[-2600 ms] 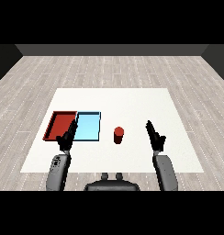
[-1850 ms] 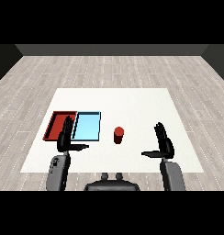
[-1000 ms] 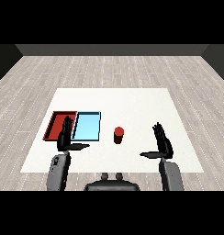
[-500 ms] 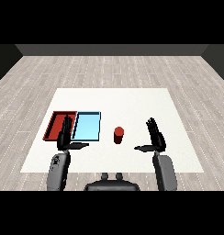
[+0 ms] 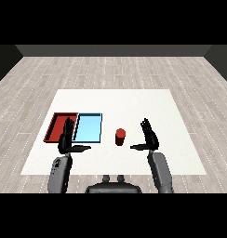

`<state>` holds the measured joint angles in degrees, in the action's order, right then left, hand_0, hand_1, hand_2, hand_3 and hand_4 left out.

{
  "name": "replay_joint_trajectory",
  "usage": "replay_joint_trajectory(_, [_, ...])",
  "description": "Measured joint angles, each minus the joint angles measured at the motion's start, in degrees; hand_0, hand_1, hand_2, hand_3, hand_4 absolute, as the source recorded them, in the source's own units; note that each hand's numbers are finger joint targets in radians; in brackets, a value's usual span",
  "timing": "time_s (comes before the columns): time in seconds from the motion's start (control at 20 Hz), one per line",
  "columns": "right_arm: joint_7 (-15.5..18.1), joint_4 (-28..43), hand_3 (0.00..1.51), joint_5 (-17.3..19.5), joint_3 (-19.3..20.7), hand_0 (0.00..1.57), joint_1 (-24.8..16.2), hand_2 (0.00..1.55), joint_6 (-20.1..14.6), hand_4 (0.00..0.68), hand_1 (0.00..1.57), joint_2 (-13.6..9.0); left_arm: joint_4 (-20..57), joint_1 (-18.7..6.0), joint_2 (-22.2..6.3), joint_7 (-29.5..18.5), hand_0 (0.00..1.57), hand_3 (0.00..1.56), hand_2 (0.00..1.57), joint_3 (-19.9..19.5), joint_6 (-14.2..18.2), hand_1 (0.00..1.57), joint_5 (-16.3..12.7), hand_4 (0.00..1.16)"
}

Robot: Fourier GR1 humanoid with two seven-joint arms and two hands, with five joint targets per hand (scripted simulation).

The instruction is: Pick the red can and put it in the red box

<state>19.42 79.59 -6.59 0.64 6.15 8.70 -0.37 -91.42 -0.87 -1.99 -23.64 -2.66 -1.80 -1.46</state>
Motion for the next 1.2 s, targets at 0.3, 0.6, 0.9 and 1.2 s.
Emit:
replay_joint_trajectory(0.3, [2.51, -3.67, 0.00, -1.06, -3.74, 0.00, 0.75, 0.00, -2.65, 0.000, 0.00, 0.28, -0.35, -0.25, 0.03, 0.36, 0.00, 0.00, 0.00, 0.06, 0.46, 0.00, 0.11, 0.00])
replay_joint_trajectory(0.6, [4.45, -7.43, 0.00, -3.52, -8.20, 0.00, 2.86, 0.00, -6.48, 0.000, 0.00, 0.35, 1.11, -0.99, -1.21, -0.34, 0.00, 0.00, 0.00, -1.76, -1.34, 0.00, -1.92, 0.00])
replay_joint_trajectory(0.9, [6.48, -10.90, 0.00, -5.77, -10.54, 0.00, 4.54, 0.00, -8.16, 0.000, 0.00, 0.36, -0.10, -0.04, -0.49, 0.14, 0.00, 0.00, 0.00, -1.16, -1.64, 0.00, -2.84, 0.00])
replay_joint_trajectory(1.2, [10.06, -16.28, 0.00, -7.52, -12.85, 0.00, 6.17, 0.00, -10.40, 0.000, 0.00, 0.37, 1.29, -1.49, -0.70, 0.01, 0.00, 0.00, 0.00, -1.39, -1.55, 0.00, -2.88, 0.00])
